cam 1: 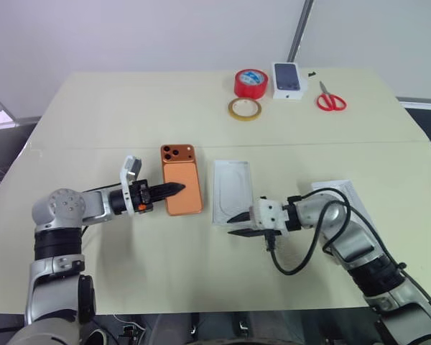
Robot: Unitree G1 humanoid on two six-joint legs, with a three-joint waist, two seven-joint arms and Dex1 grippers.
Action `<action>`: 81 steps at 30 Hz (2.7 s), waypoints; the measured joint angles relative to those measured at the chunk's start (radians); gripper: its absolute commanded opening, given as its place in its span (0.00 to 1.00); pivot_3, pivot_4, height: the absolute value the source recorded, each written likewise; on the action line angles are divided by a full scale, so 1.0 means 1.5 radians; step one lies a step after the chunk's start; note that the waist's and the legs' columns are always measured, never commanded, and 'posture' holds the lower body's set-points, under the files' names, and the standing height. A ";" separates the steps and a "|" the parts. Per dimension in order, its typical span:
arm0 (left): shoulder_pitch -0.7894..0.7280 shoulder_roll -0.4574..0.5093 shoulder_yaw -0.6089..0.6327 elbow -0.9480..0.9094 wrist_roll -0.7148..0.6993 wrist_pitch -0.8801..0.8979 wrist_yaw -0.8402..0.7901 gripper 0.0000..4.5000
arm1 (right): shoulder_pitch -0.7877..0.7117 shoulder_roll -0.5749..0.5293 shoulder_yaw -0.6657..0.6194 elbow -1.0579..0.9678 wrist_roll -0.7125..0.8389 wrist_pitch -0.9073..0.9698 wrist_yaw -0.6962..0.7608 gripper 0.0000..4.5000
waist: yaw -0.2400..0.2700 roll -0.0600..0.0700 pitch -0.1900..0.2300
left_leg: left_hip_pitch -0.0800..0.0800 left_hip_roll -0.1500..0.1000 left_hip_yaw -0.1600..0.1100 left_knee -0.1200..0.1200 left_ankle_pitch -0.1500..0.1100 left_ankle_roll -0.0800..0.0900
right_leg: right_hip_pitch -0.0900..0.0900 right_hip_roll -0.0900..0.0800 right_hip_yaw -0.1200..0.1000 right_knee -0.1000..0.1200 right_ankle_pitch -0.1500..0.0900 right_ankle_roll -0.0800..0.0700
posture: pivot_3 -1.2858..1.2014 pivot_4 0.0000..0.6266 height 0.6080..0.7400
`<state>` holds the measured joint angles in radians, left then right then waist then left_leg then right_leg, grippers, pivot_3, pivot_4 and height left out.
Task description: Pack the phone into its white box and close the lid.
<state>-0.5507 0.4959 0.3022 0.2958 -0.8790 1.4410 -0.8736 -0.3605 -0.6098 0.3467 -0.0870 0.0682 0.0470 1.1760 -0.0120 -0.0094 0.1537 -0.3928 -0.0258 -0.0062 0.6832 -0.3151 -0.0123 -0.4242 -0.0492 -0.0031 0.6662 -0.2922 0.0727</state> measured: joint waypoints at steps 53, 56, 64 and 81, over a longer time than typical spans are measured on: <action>-0.010 -0.053 0.018 -0.008 -0.025 0.038 0.068 0.00 | 0.031 0.027 0.017 -0.069 -0.019 0.105 -0.068 0.01 | 0.000 0.000 0.000 | 0.000 0.000 0.000 0.001 0.000 0.000 | 0.000 0.000 0.000 0.001 0.000 0.000 | 0.52 0.24 1.00; -0.018 -0.070 0.018 -0.007 -0.025 0.035 0.076 0.00 | 0.035 0.057 0.035 -0.088 -0.039 0.145 -0.110 0.01 | -0.001 0.000 0.000 | 0.000 0.000 0.000 0.001 0.000 0.000 | 0.000 0.000 0.000 0.001 0.000 0.000 | 0.52 0.24 1.00; -0.022 -0.076 0.014 -0.007 -0.024 0.032 0.078 0.00 | 0.040 0.050 0.040 -0.109 -0.034 0.188 -0.120 0.44 | 0.001 0.000 0.000 | 0.000 0.000 0.000 0.001 0.000 -0.001 | 0.000 0.000 0.000 0.001 0.000 0.000 | 0.52 0.24 1.00; -0.040 -0.077 -0.057 0.032 0.005 -0.024 0.058 0.00 | 0.015 -0.030 -0.137 -0.073 0.125 0.194 -0.068 0.89 | 0.002 0.000 0.000 | 0.000 0.000 0.000 0.001 0.000 0.000 | 0.001 0.000 0.000 0.001 0.000 0.000 | 0.52 0.24 1.00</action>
<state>-0.6110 0.3802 0.2171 0.3445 -0.8721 1.4057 -0.7862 -0.3385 -0.6554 0.1409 -0.1962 0.2554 0.3385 1.0745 -0.0085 -0.0101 0.1533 -0.3924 -0.0258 -0.0062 0.6846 -0.3146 -0.0129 -0.4233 -0.0486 -0.0032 0.6672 -0.2922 0.0728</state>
